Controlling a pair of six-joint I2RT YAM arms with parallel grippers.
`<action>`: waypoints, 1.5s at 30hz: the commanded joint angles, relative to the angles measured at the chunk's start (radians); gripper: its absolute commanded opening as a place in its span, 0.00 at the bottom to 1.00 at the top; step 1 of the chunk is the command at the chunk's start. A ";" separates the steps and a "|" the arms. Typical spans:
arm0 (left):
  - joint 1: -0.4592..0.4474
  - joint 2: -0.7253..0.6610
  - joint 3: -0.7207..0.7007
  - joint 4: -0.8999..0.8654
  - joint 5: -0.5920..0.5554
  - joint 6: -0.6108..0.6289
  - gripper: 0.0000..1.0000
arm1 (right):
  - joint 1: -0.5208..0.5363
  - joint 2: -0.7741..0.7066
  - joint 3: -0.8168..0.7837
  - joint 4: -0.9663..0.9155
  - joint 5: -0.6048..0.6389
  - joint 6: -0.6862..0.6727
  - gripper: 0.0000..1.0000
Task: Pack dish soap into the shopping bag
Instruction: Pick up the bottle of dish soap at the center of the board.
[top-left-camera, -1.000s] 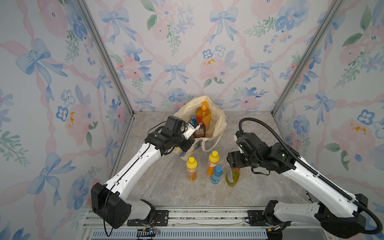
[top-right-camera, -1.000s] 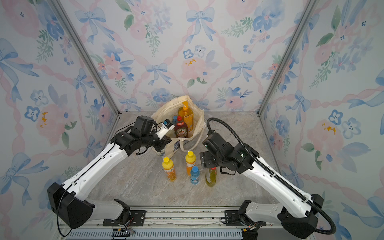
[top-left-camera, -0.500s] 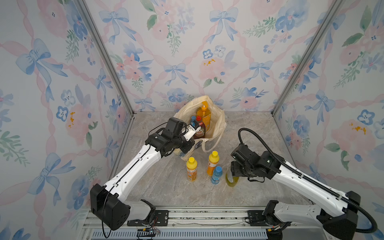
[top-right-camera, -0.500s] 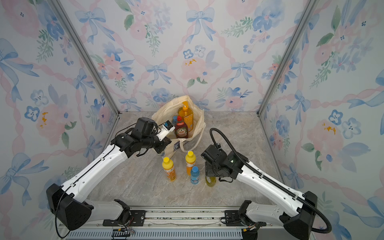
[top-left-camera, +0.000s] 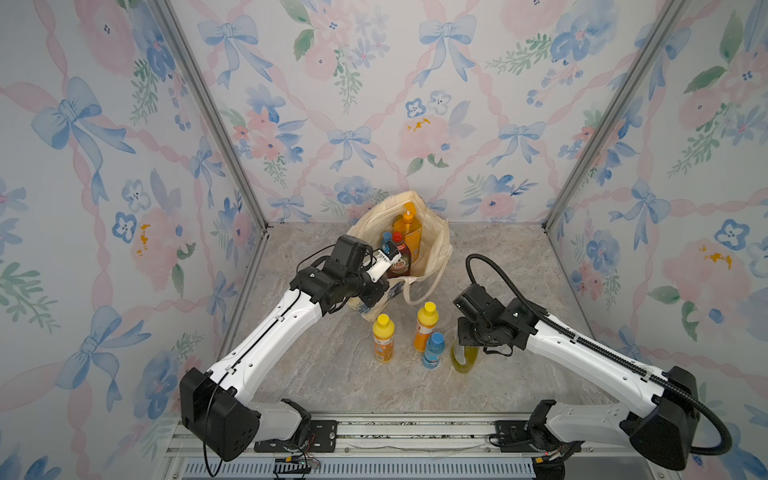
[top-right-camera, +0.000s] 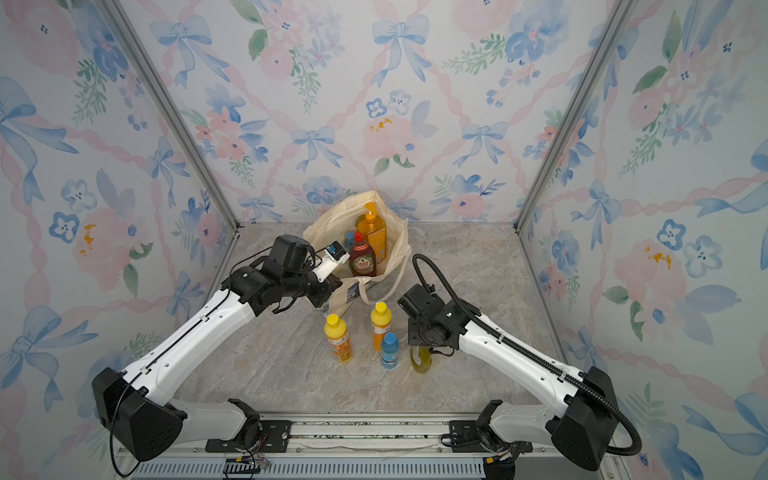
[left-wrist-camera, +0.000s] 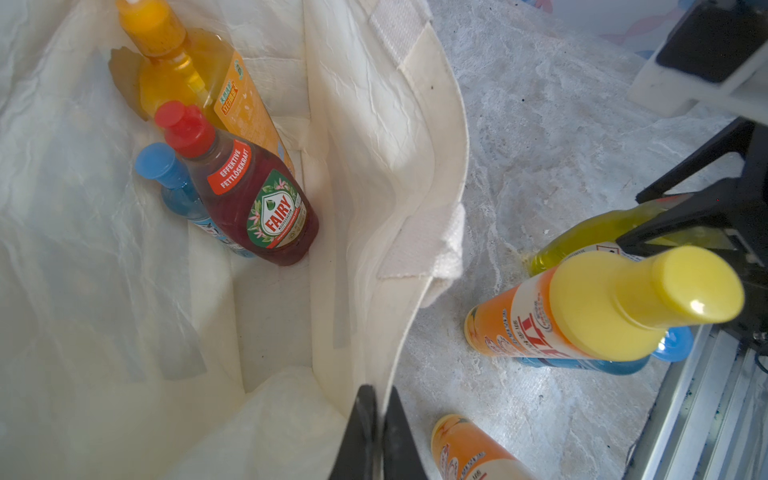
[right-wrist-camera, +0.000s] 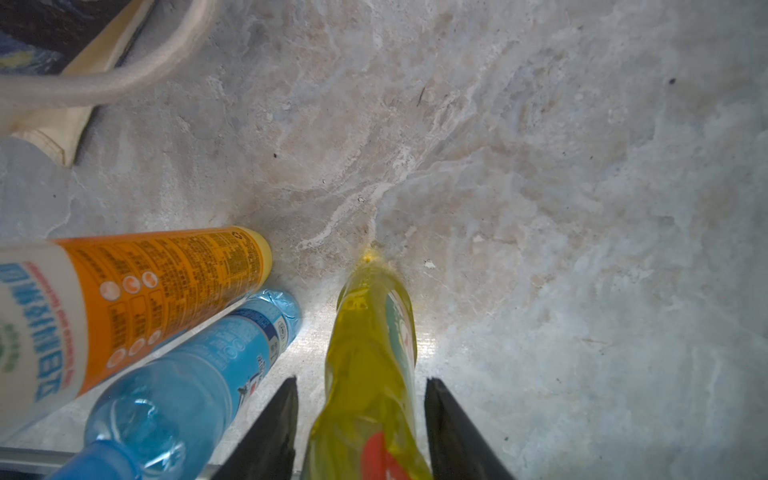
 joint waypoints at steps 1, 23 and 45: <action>-0.003 0.020 0.002 0.008 -0.007 0.008 0.00 | -0.008 0.017 -0.023 -0.005 -0.001 -0.015 0.43; -0.003 0.011 -0.008 0.008 -0.012 0.022 0.00 | 0.039 -0.050 0.125 -0.087 0.217 -0.185 0.00; -0.019 0.023 -0.033 0.007 -0.009 0.043 0.00 | -0.099 0.314 1.189 -0.317 0.256 -0.622 0.00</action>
